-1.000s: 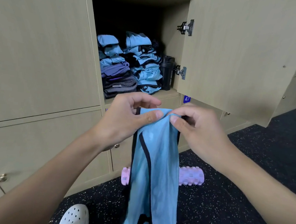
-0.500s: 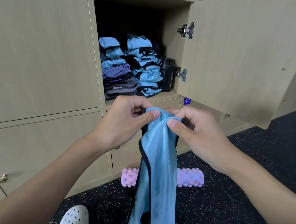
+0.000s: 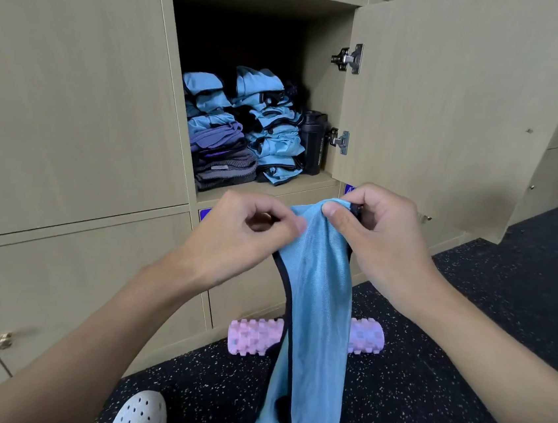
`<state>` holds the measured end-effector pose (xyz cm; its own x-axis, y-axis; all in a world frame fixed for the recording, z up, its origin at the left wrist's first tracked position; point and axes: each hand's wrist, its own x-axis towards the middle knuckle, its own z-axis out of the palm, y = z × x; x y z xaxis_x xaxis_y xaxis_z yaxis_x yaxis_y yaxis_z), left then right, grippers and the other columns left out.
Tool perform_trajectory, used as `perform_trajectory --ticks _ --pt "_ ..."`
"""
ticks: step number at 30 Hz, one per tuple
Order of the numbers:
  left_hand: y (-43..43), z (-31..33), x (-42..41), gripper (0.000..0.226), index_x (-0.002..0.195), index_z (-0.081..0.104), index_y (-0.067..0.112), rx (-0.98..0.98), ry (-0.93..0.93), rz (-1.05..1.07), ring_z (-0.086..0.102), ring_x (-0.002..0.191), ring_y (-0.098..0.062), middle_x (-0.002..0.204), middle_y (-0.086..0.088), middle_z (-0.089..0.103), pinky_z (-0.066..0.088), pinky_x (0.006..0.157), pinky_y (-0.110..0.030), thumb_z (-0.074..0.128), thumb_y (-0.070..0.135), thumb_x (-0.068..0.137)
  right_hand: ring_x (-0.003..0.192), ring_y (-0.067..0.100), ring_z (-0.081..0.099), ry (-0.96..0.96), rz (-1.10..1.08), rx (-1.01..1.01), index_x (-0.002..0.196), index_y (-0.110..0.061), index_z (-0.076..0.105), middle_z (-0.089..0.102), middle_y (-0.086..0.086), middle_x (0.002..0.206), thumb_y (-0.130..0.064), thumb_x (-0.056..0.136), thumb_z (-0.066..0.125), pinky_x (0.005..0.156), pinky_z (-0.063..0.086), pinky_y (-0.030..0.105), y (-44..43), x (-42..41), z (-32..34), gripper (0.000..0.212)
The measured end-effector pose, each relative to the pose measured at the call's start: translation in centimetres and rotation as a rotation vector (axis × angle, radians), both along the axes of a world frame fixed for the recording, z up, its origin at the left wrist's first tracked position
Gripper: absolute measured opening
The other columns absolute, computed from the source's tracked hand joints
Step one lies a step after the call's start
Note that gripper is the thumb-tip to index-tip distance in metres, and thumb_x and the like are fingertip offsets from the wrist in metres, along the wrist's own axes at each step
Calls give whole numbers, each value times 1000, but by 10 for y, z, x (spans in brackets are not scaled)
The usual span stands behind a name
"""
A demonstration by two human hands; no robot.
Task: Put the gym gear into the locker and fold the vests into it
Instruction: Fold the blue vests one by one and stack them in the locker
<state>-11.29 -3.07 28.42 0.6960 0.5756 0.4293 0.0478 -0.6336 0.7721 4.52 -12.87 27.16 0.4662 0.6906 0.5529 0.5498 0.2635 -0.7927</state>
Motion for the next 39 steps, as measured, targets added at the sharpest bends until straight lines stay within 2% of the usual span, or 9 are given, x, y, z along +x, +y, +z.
perform_trajectory --ticks 5,8,13,20,23,26,32,36,39 --pt "1 -4 1 17 78 73 12 0 9 -2 66 78 -39 82 -12 73 56 77 -56 85 24 76 52 2 40 7 20 22 77 -13 64 49 -13 57 -18 91 68 52 34 15 -1 2 2 16" --pt "4 -2 1 12 75 71 8 1 -90 29 63 66 -29 80 -13 72 55 68 -45 79 12 83 54 1 42 15 44 4 74 -18 63 53 -15 57 -16 90 69 54 36 15 -3 3 5 18" --pt "2 2 4 17 73 65 10 -132 -262 14 61 64 -12 68 2 67 50 62 -23 74 2 84 66 17 54 36 44 -29 77 -15 58 65 20 80 -10 86 74 66 47 38 -7 6 10 19" --pt "2 5 4 15 86 63 12 -250 -394 -62 57 76 -27 85 -15 64 52 72 -34 72 0 85 82 12 57 211 126 13 109 -27 57 66 -3 93 -9 88 71 82 46 33 -9 6 9 31" --pt "2 9 2 18 89 62 14 -265 -430 -64 58 75 -25 86 -15 65 52 64 -25 74 2 83 99 13 69 332 273 -127 134 -33 45 74 -2 103 -28 78 82 90 50 32 -11 6 7 66" --pt "3 11 1 25 102 58 15 -279 -494 -2 61 67 -16 85 -13 67 48 56 -19 73 4 84 90 19 73 259 289 -221 137 -30 39 77 6 93 -9 84 75 84 54 31 -11 -1 3 68" --pt "0 -8 6 94 148 28 28 -564 -210 -127 73 97 -26 107 -7 76 58 86 -36 76 18 68 88 24 74 435 265 -6 135 -34 37 76 10 96 1 90 64 76 60 38 -10 -4 11 63" --pt "-1 -8 10 77 145 34 30 -635 -302 -172 72 96 -26 108 -14 75 59 86 -35 67 -2 84 86 19 73 462 202 43 141 -34 34 75 3 83 -7 88 68 80 56 37 -11 5 12 69" --pt "-2 -2 11 73 145 33 33 -584 -397 -176 70 98 -28 111 -19 72 59 88 -40 62 -5 90 101 14 71 365 293 -111 148 -44 21 74 -4 107 -19 69 81 88 55 32 -13 10 6 101"
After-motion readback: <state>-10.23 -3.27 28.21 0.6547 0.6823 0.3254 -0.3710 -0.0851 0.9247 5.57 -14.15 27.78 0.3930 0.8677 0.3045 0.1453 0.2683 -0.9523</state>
